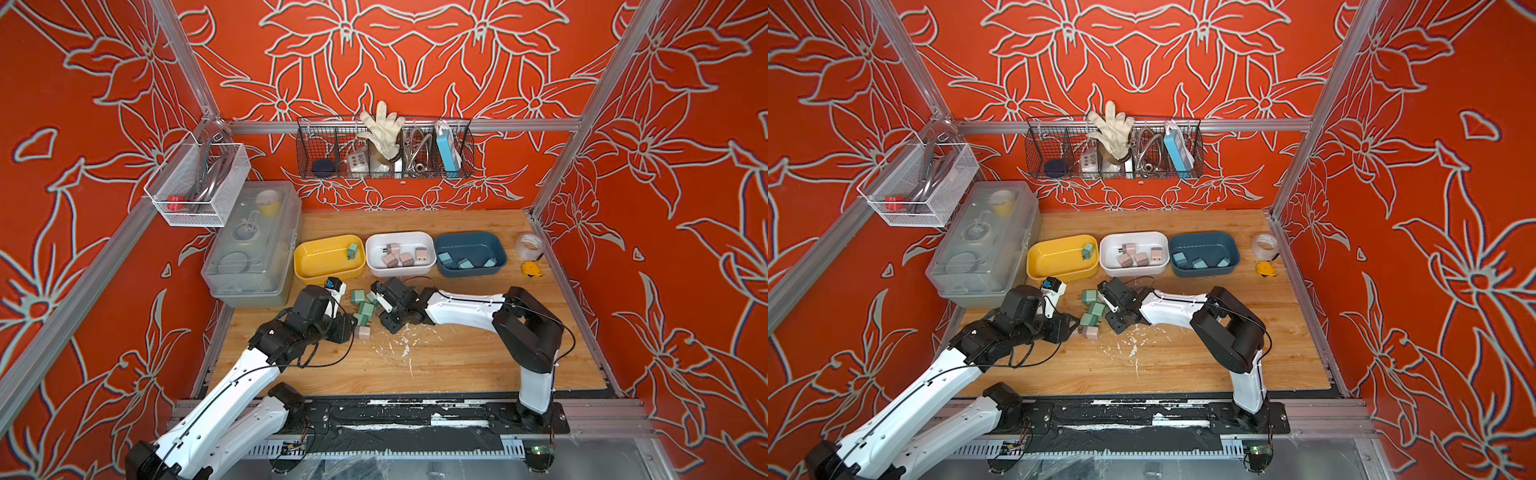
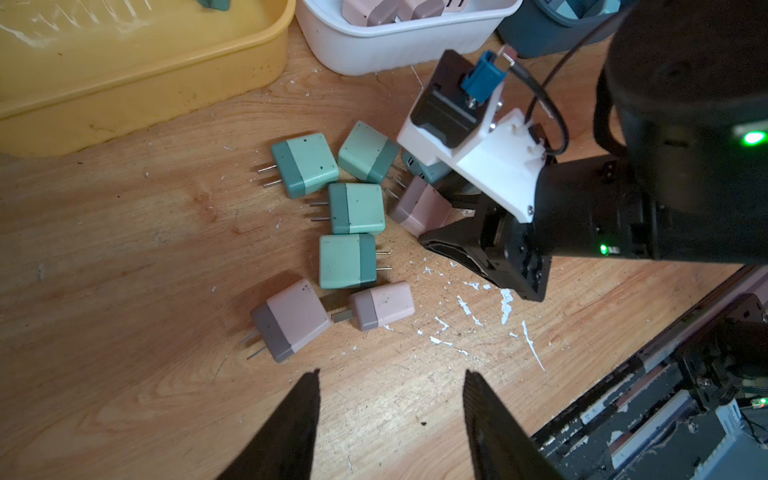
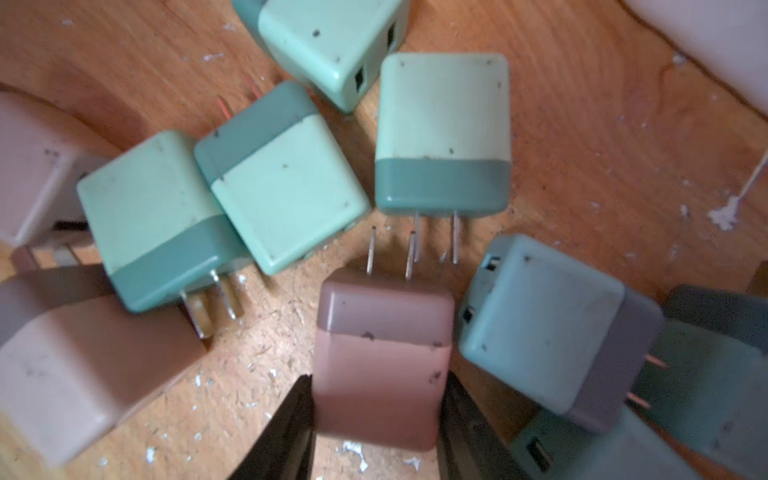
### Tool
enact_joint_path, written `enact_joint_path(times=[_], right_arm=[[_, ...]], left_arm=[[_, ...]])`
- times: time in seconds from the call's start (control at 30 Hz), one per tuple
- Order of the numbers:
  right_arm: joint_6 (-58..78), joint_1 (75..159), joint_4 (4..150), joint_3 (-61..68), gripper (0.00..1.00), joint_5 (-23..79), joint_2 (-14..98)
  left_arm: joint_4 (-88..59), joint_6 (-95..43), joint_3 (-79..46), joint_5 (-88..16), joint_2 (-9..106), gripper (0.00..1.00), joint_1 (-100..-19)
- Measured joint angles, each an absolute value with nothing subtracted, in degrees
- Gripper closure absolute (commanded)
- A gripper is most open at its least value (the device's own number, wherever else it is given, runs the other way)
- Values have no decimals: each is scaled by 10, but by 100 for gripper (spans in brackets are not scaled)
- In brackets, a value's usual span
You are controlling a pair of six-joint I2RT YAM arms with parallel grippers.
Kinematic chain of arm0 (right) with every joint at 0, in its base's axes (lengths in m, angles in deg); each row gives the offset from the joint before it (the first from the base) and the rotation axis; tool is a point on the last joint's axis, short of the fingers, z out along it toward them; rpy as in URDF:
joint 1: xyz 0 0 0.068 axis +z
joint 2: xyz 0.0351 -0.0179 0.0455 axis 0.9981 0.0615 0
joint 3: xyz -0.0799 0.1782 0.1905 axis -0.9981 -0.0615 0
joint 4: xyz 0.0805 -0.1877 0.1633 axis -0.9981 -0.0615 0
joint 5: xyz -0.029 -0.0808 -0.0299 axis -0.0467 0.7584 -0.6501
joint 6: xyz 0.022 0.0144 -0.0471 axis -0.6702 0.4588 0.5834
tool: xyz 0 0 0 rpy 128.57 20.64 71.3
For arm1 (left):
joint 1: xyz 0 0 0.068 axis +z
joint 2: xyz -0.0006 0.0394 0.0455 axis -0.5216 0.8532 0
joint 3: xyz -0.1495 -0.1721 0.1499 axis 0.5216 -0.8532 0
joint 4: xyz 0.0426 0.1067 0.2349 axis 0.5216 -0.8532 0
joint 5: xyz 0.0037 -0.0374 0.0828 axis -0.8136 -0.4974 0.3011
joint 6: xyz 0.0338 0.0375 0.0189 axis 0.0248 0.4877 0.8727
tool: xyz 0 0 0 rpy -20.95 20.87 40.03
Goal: Place the plugs by color into the storage box
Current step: Pick up the plug from the center of the board, then place the plug in the storage box.
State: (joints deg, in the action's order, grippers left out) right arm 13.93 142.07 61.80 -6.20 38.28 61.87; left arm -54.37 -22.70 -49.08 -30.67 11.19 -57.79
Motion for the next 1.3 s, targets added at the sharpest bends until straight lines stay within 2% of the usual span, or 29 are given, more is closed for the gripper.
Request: enact_joint_path(times=[0.4,0.8,1.0,1.13,1.3], right_arm=[[194,1421,692,-196,76,349,526],[224,1412,705,-236,83,400,375],[229,1343,692,-236,87,403,336],[229,1293,675,-213,93,403,334],[231,1273,658,-147,98,407,358]], left_arm=[[-540,-231,-491,-321,110,44,-578],[-525,-228,-441,-327,159,43,-578],[-504,-212,-395,-323,204,43,-584],[-495,-196,-374,-311,225,42,-588],[-483,-173,-359,-296,257,41,-602]])
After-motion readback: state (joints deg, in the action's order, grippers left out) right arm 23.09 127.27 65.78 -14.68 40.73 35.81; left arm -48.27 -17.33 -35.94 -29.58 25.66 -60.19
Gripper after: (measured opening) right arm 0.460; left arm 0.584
